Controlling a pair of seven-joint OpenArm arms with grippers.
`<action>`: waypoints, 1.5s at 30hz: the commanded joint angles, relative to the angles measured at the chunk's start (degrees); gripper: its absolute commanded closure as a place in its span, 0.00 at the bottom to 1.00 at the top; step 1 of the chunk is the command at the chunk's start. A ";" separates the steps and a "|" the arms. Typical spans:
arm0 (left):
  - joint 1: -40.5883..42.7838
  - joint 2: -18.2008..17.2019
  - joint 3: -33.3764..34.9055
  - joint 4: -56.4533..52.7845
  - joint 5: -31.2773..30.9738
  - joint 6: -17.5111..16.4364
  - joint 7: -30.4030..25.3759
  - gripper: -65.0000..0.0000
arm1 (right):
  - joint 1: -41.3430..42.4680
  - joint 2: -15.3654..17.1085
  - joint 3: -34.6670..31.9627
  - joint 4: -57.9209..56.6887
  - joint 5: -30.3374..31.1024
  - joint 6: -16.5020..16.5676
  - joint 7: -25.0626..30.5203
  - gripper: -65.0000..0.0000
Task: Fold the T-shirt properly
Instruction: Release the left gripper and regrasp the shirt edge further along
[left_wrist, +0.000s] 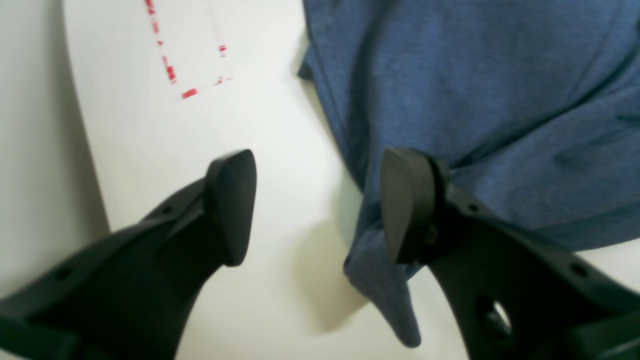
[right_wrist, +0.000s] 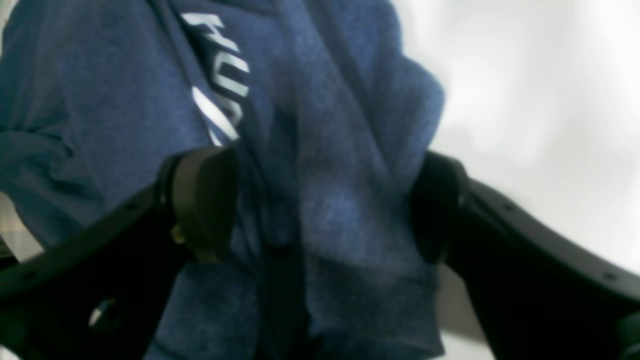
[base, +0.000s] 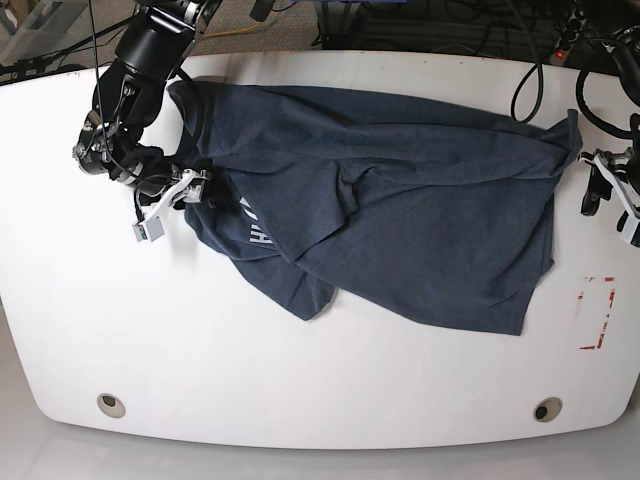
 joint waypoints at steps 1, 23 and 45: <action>-0.52 -1.06 -0.31 0.69 0.48 0.10 -0.87 0.44 | 0.94 0.63 0.18 -0.02 0.17 0.30 0.29 0.23; -13.62 7.20 10.77 -4.06 24.84 0.10 -1.14 0.27 | 1.20 4.32 0.26 -3.01 0.44 0.30 4.42 1.00; -33.05 6.94 10.77 -55.75 25.89 7.00 -23.90 0.17 | 1.38 4.50 0.26 -3.01 0.44 0.30 4.51 1.00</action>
